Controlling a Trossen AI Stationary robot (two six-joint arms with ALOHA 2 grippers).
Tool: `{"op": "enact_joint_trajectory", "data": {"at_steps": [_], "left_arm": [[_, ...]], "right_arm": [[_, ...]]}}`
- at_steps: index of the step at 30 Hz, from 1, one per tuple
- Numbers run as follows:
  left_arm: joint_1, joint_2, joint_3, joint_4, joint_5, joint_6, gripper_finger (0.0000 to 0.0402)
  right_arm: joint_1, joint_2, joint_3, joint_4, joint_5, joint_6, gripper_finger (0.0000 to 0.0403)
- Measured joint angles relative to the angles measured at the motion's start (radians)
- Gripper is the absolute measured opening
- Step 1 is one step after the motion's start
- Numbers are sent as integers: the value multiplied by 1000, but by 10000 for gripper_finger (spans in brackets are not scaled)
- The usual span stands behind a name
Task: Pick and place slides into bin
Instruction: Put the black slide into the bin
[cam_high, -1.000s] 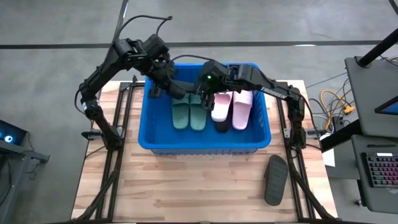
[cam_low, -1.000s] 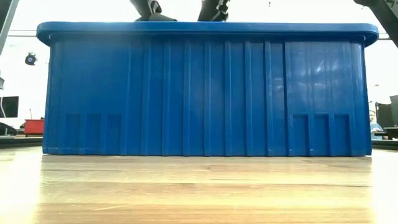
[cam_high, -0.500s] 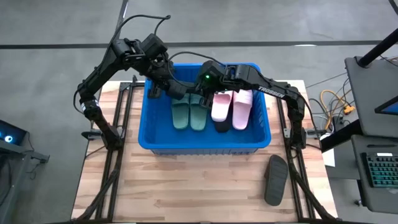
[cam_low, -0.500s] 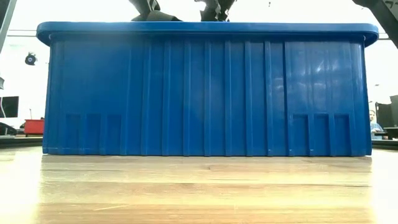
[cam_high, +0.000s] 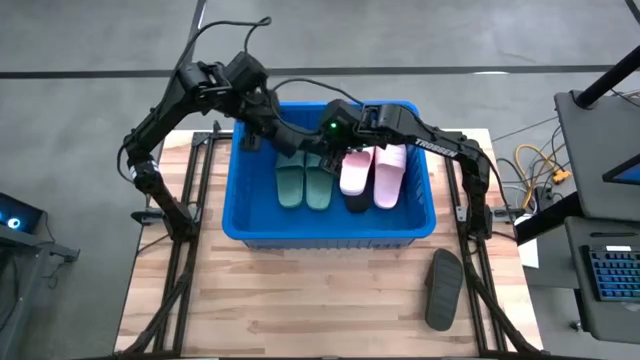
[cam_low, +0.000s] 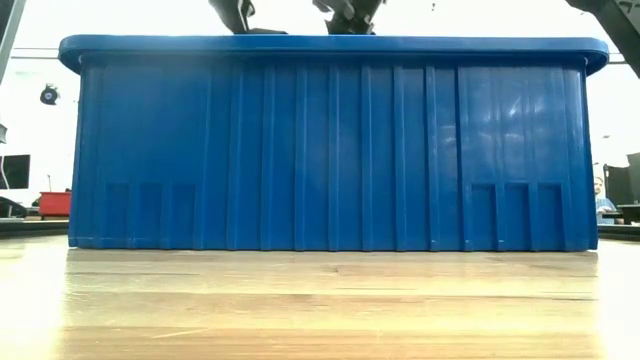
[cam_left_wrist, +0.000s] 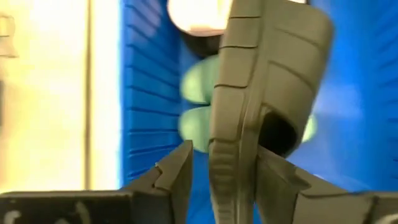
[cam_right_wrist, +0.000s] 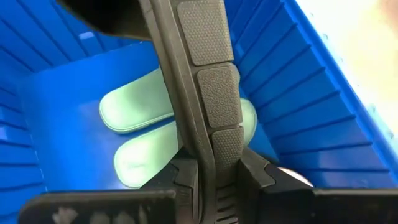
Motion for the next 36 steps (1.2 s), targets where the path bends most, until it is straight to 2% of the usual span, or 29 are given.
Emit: {"op": "enact_joint_trajectory", "data": {"at_steps": [9,13,20,25,28,32,36], "left_arm": [[-1,-55,35,175,-254,-72,142],[0,-122,34,286,-312,-97,143],[0,-222,32,373,-315,-200,143],[0,-276,12,368,-315,-350,143],[-3,-298,-10,366,-311,-415,144],[-15,-310,-41,367,-300,-431,144],[-16,-309,-74,366,-255,-430,144]], "right_arm": [[7,-3,-1,-49,5,249,47],[31,-3,-15,-66,18,333,47],[101,-36,-97,-82,116,477,47],[155,-117,-214,8,181,614,47],[170,-172,-329,97,197,721,47],[173,-256,-518,314,197,909,47],[172,-316,-686,603,172,1124,47]]}}
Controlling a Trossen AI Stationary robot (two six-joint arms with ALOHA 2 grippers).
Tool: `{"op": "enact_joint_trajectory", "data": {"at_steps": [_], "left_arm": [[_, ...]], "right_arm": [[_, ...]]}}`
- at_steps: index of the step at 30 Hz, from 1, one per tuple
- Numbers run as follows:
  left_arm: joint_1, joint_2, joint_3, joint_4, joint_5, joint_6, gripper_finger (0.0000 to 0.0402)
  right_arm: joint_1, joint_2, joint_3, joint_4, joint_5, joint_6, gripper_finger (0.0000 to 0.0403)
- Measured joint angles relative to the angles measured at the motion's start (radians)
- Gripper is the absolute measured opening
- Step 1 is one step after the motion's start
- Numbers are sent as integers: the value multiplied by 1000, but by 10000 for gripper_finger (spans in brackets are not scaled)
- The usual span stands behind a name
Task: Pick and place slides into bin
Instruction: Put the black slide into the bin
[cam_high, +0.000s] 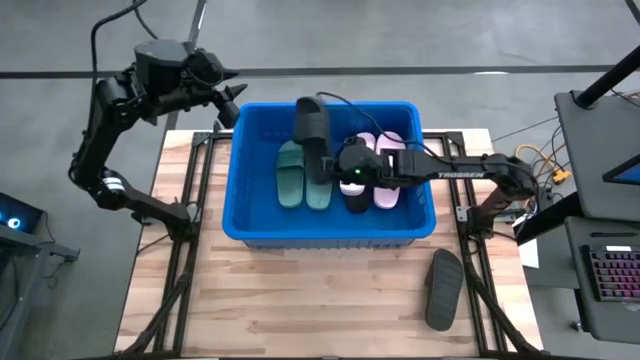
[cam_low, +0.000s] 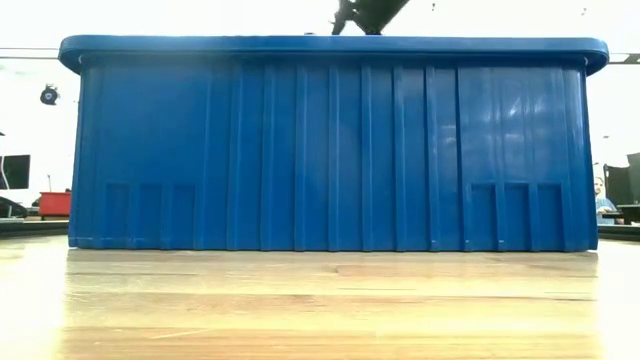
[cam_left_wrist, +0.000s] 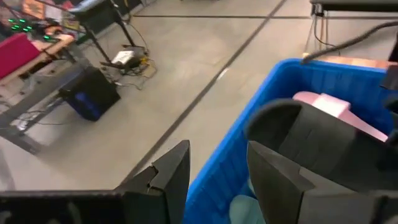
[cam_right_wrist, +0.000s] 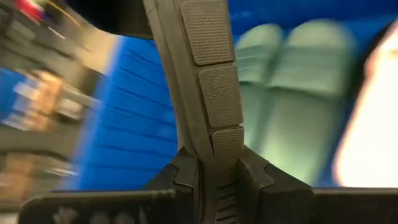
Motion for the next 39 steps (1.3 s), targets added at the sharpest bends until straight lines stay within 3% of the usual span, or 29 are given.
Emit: {"op": "enact_joint_trajectory", "data": {"at_steps": [4,13,19,39], "left_arm": [[0,6,-15,0,10,3,144],[0,-61,-67,-6,80,46,144],[1,-108,-92,0,106,80,144],[0,-232,-275,3,144,74,144]], "right_arm": [[4,-20,-103,234,-23,198,47],[-4,16,-148,277,-125,501,47],[-53,75,-115,274,-250,528,47],[-157,181,-106,266,-408,515,47]]}}
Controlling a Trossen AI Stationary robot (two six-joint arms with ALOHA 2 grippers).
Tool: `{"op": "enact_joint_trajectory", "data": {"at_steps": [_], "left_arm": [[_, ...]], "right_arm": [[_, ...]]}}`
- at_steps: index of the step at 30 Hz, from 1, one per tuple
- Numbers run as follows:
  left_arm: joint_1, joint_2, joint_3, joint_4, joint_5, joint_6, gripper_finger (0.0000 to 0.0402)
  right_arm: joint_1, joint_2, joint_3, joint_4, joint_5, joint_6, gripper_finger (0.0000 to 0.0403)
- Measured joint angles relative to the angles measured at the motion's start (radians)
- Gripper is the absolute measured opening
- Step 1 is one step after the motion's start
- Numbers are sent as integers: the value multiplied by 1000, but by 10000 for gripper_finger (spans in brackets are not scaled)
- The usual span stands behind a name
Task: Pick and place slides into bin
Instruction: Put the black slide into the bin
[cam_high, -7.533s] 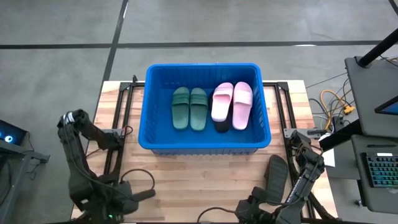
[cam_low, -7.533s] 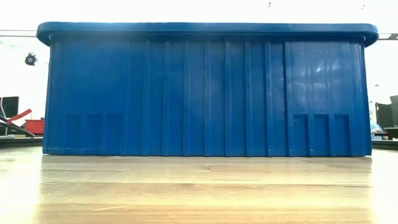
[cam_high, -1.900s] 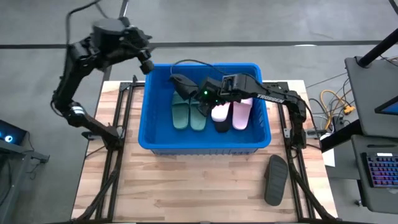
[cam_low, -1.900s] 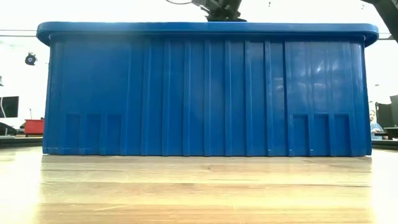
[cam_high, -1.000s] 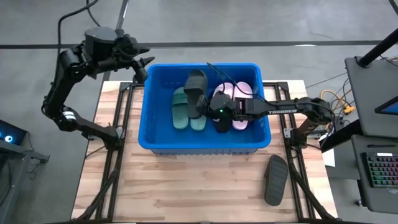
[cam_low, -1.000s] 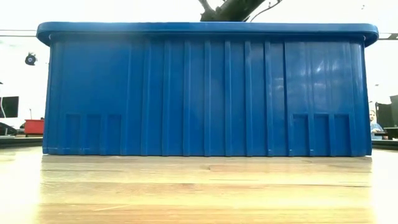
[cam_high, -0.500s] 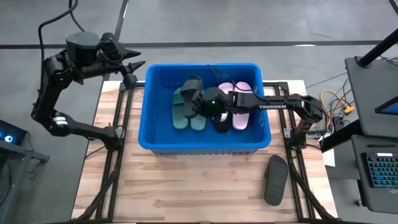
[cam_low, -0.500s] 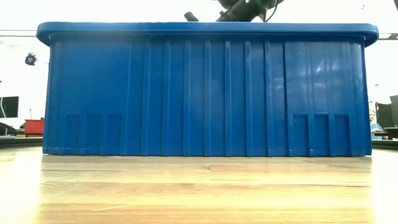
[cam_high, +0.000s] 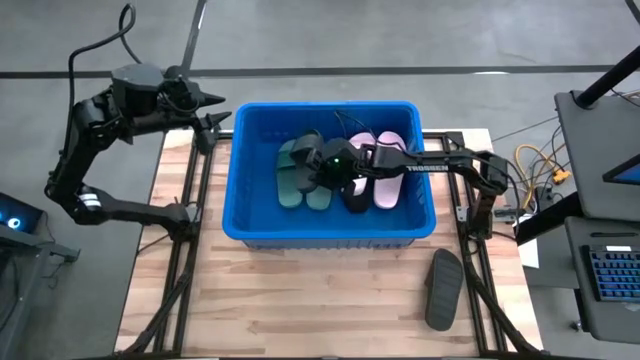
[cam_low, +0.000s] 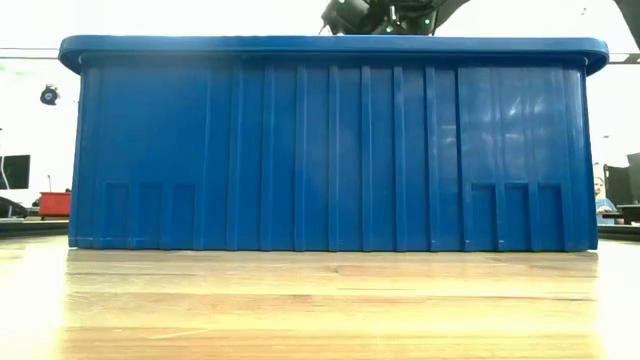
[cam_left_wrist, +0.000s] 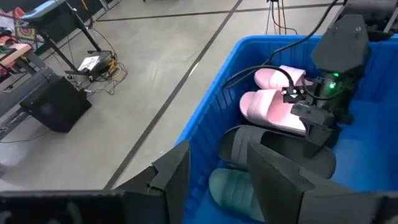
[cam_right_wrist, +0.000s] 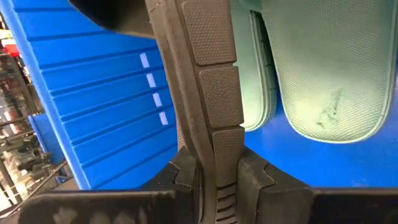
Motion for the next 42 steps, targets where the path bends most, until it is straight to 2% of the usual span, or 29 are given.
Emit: {"op": "enact_joint_trajectory", "data": {"at_steps": [10,34,42], "left_arm": [[0,-24,-23,0,12,-1,144],[0,-18,-23,0,50,0,144],[0,-9,-24,-1,71,1,144]], "right_arm": [[-21,-5,0,-87,0,-11,47],[-50,-2,0,-100,2,-38,48],[-50,-2,-1,-112,27,-41,103]]}}
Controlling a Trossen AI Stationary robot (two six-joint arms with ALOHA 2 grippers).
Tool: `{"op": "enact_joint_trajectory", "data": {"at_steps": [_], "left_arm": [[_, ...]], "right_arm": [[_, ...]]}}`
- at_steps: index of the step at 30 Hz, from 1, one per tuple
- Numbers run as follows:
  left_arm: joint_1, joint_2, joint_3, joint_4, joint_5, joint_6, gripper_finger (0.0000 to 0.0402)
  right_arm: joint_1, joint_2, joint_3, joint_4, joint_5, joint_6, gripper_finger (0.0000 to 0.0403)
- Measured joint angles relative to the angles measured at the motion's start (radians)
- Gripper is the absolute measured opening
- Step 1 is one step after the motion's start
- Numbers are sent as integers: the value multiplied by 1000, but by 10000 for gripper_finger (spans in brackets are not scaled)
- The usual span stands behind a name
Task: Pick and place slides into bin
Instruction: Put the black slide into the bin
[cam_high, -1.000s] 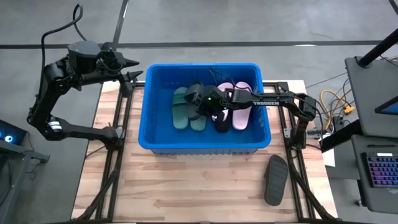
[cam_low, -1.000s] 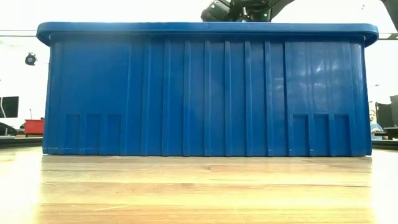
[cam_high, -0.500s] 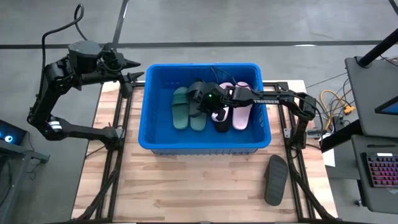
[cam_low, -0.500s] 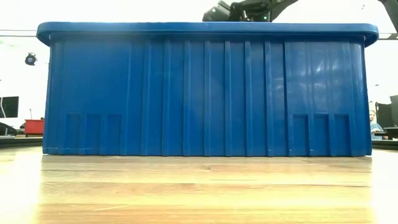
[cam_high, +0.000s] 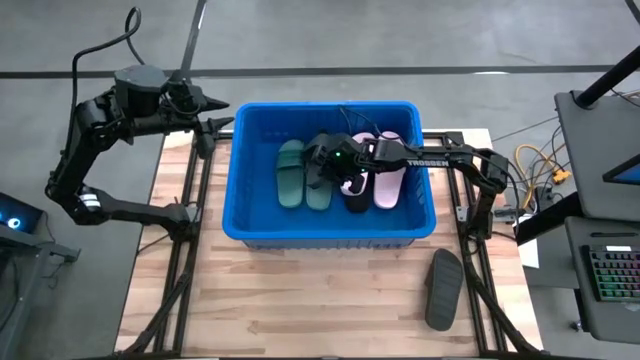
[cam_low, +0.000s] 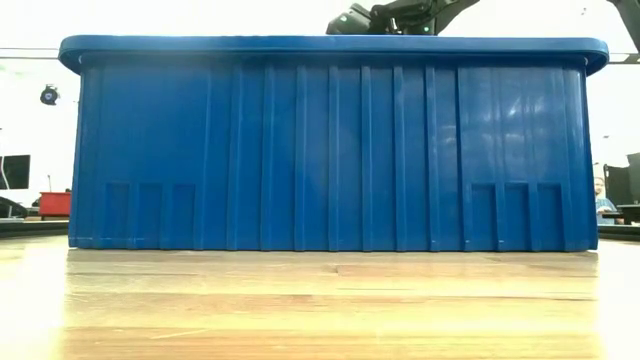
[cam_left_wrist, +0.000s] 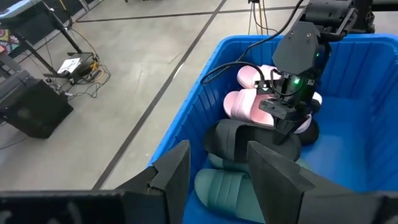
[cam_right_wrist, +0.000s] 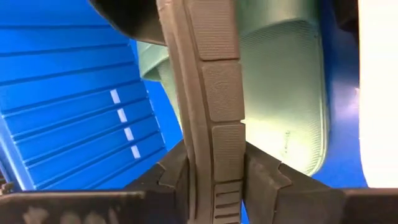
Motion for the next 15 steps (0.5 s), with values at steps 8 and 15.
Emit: {"op": "enact_joint_trajectory", "data": {"at_steps": [8,15], "left_arm": [[0,0,-1,0,9,1,144],[0,3,-1,0,14,1,144]], "right_arm": [[-3,0,-1,-35,5,-1,109],[-2,0,-1,-32,8,-29,111]]}}
